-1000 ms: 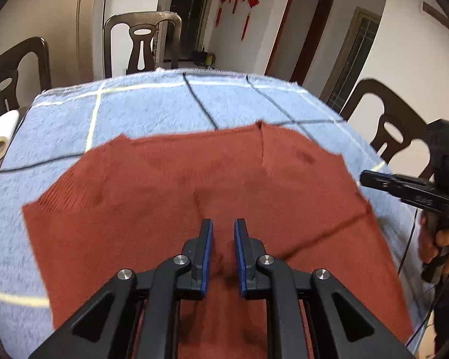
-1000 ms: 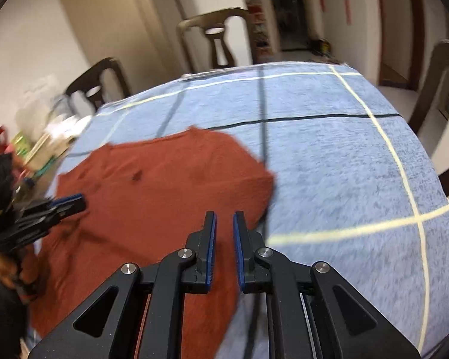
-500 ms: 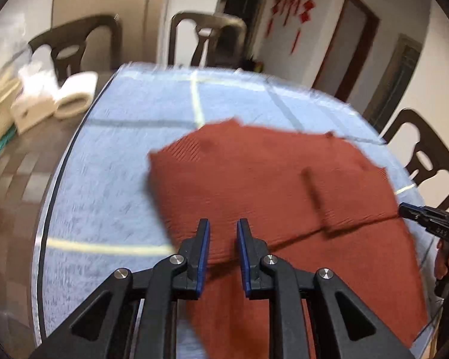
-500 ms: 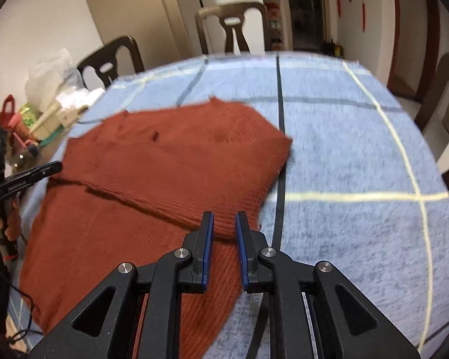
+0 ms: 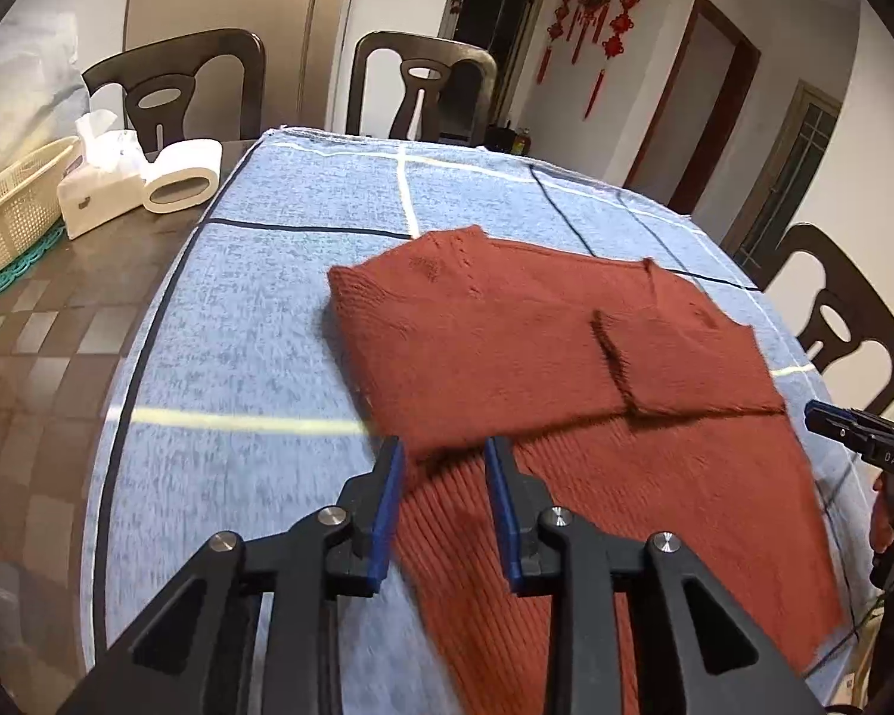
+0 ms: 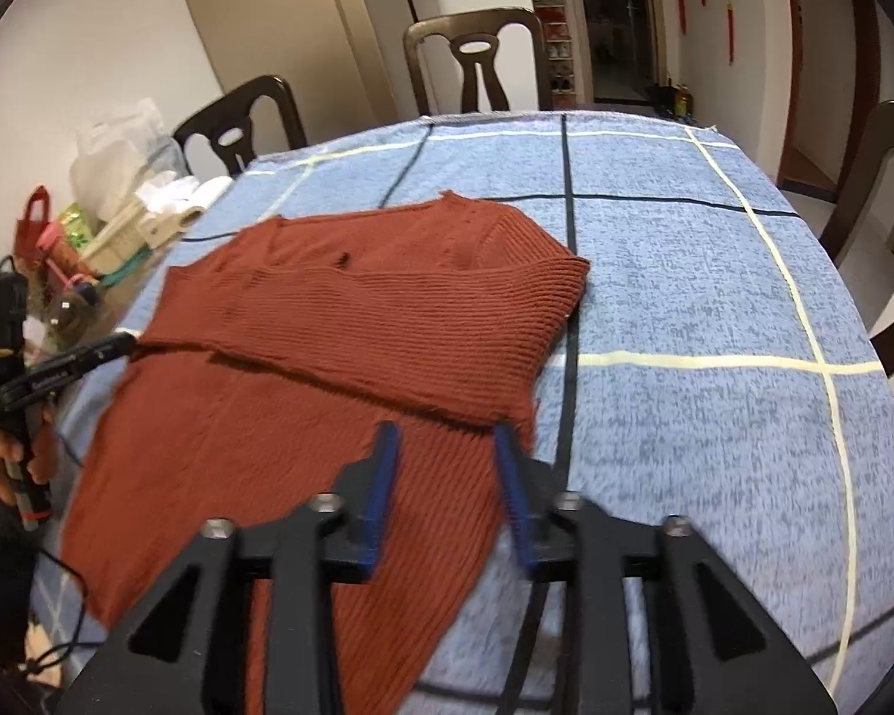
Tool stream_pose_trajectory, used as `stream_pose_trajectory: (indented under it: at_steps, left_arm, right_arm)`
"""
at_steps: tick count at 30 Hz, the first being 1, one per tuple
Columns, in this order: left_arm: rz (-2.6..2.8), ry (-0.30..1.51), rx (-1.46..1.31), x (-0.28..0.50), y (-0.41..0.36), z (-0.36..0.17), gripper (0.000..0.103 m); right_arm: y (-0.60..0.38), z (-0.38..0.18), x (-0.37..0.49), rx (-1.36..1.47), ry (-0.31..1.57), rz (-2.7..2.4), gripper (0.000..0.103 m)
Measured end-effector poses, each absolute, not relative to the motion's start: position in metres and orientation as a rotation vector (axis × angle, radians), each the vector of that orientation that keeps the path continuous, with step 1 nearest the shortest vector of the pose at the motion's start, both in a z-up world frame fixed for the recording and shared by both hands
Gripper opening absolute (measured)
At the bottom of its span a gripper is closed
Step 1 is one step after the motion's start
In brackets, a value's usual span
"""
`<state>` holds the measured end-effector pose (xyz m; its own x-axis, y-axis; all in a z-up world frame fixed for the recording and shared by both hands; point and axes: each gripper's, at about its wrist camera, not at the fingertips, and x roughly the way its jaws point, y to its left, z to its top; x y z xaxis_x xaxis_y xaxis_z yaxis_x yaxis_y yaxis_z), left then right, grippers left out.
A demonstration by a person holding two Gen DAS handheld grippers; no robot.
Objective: Fold small clothes
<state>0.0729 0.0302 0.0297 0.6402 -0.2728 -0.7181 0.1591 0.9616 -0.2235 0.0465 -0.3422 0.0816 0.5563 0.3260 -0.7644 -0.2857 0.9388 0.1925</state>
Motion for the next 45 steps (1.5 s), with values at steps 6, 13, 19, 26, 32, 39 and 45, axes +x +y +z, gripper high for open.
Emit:
stream_pose_trajectory:
  at_steps: [6,13,19,26,32,39,45]
  left_arm:
    - [-0.265,0.847,-0.169,0.037,0.030,0.027,0.040]
    - [-0.261,0.872,-0.219,-0.001,0.032,0.016,0.042]
    - [-0.290,0.882,-0.261,-0.027,0.029,0.011,0.045]
    - [-0.348,0.883,-0.357,-0.051,0.026,0.006,0.046]
    - [-0.376,0.897,-0.400,-0.053,0.024,0.004,0.045]
    - [-0.387,0.918,-0.387,-0.051,0.017,0.004,0.007]
    - [-0.412,0.792,-0.354,-0.044,0.021,0.053,0.007]
  right_arm:
    - [-0.348,0.086,0.022,0.124,0.917,0.420,0.041]
    - [-0.354,0.062,-0.010,0.200,0.978,0.431,0.041]
    - [-0.353,0.049,-0.031,0.297,1.021,0.490,0.041]
    - [-0.346,0.044,-0.054,0.397,1.066,0.592,0.041]
    - [-0.341,0.044,-0.055,0.408,1.068,0.596,0.039]
    - [-0.340,0.039,-0.056,0.422,1.066,0.592,0.008]
    - [-0.353,0.078,-0.051,0.459,0.924,0.624,0.008]
